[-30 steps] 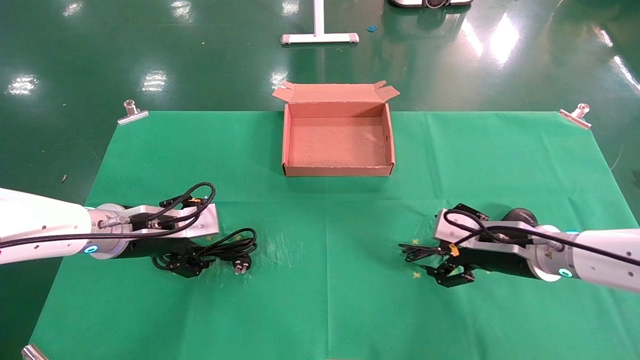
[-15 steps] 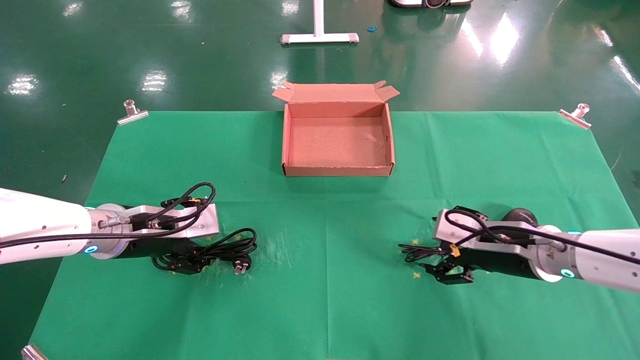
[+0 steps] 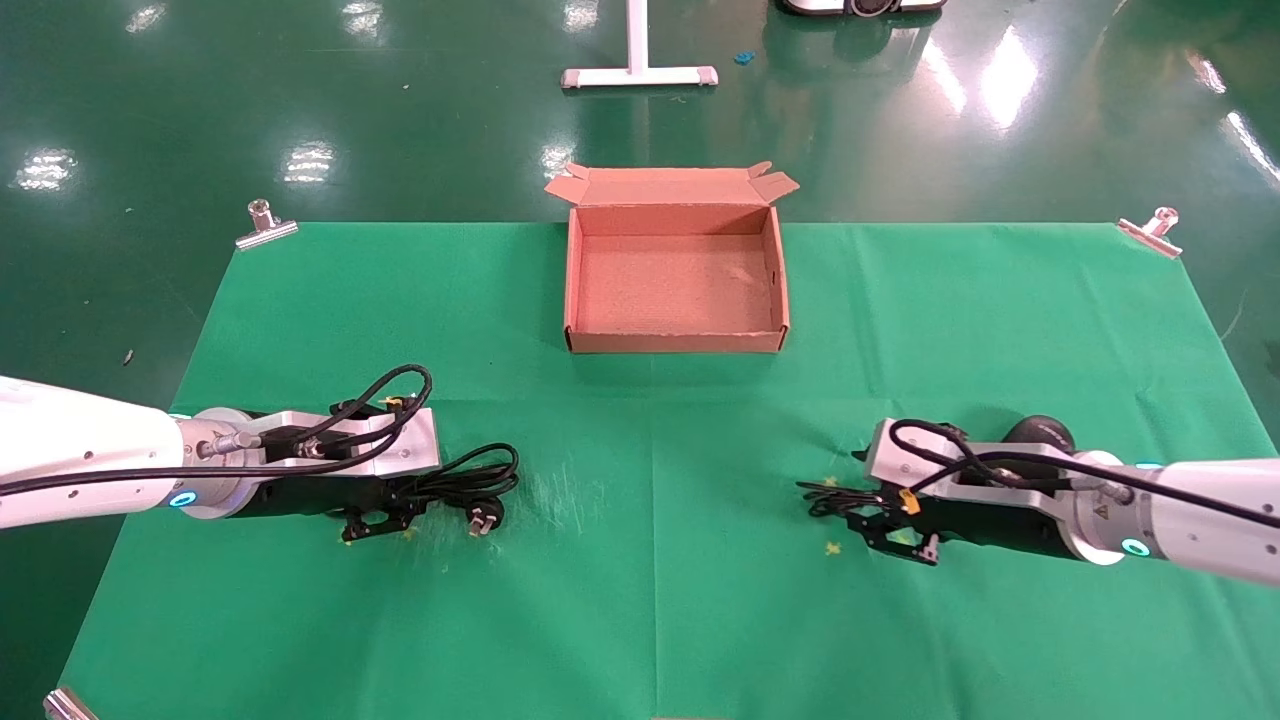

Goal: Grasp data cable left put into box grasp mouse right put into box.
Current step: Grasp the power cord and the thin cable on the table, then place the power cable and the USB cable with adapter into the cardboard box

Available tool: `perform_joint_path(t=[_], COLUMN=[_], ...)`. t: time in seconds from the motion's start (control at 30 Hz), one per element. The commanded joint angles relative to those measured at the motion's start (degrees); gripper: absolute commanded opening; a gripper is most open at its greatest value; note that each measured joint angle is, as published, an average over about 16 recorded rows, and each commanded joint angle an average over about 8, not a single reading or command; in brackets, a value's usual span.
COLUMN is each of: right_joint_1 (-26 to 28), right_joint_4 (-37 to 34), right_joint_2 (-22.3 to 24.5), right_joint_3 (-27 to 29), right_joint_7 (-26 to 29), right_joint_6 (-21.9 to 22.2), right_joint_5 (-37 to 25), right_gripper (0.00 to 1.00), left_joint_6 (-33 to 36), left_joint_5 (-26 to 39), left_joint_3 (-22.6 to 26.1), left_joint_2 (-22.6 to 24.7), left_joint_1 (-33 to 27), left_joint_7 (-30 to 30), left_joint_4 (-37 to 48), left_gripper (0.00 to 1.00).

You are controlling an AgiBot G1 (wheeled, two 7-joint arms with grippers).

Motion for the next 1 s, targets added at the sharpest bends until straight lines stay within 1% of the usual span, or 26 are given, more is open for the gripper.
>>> perform_joint_path(t=[0.03,0.77,0.87,1.0], right_joint_1=[0.0,0.0,0.1,0.5], right_joint_4=[0.0,0.0,-0.1,-0.3], right_joint_2=[0.0,0.1,0.4,1.0], right_joint_3=[0.0,0.1,0.5,1.4], right_joint_7=[0.0,-0.1,-0.1,0.1], right_joint_6=[0.0,0.0,-0.1,-0.1], right_joint_5=[0.0,0.2,0.8,2.2], right_gripper=[0.00,0.00,0.00,0.00], left_joint_6=[0.0,0.1,2.0,7.2], left_joint_5=[0.0,-0.1,-2.1,-8.1], left_joint_3=[0.0,-0.1,-0.1,-0.8], left_joint_2=[0.0,0.1,-0.1,-0.6], left_joint_1=[0.0,-0.3,-1.8,-5.8], left_joint_7=[0.0,0.4,2.5,7.4], left_joint_4=[0.0,0.5,0.9,1.8], left_gripper=[0.00,0.00,0.00,0.00])
